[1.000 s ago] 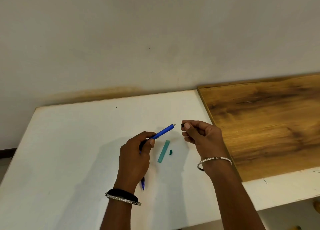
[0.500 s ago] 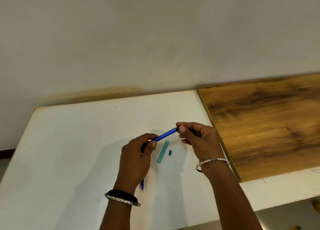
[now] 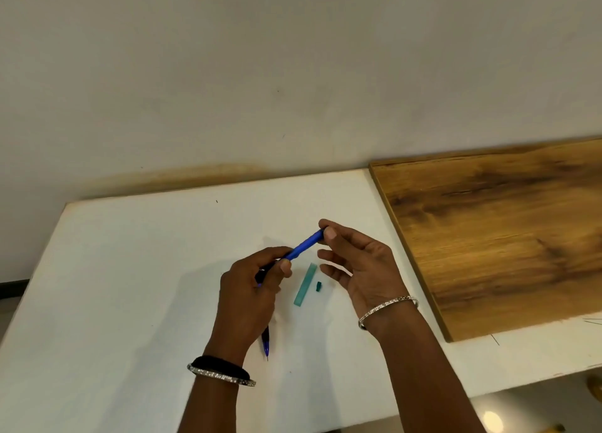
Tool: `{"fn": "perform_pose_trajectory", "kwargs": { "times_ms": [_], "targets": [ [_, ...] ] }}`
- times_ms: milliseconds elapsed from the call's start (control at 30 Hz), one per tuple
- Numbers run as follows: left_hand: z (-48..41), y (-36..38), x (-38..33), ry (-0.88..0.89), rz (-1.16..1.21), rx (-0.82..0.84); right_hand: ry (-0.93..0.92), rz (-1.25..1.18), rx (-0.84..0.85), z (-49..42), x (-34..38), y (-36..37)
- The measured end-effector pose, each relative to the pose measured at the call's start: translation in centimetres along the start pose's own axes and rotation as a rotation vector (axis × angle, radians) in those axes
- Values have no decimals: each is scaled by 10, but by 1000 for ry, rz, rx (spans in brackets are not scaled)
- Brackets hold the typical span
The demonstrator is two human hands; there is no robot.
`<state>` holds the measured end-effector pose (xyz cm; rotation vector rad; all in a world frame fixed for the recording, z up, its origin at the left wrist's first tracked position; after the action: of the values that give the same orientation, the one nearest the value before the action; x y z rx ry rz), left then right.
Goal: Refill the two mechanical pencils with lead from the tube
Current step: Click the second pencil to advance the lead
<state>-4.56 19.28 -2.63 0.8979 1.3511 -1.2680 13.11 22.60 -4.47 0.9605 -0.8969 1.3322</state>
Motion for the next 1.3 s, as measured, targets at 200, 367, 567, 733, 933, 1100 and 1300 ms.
{"fn": "perform_pose_trajectory", "kwargs": {
  "times_ms": [200,367,567,733,933,1100,1300],
  "targets": [
    [5,34,-6,-33,132,164,-21,-247,-28,-2,2,3],
    [7,43,-1,-144,308,295,-30,-615,-32,-4,9,-8],
    [27,65,0,-277,491,602,-29,-913,63,-1,14,-16],
    [34,66,-8,-265,625,698,-57,-982,79,3,20,-22],
    [36,65,-16,-261,715,725,-35,-1008,49,2,22,-23],
    [35,65,-15,-261,703,705,-52,-1009,87,3,25,-17],
    [35,64,-17,-264,727,707,-40,-1023,63,1,24,-20]
  ]
}}
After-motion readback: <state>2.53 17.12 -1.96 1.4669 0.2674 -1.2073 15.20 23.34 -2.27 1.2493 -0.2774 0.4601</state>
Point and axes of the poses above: each hand's wrist, its own z-axis away from the middle knuckle, its own y-axis out of the palm, x = y × z, the point moved 10 cm from there along -z, towards the middle knuckle, and after that the axes turned 14 degrees about z, right-handed, at the moved point
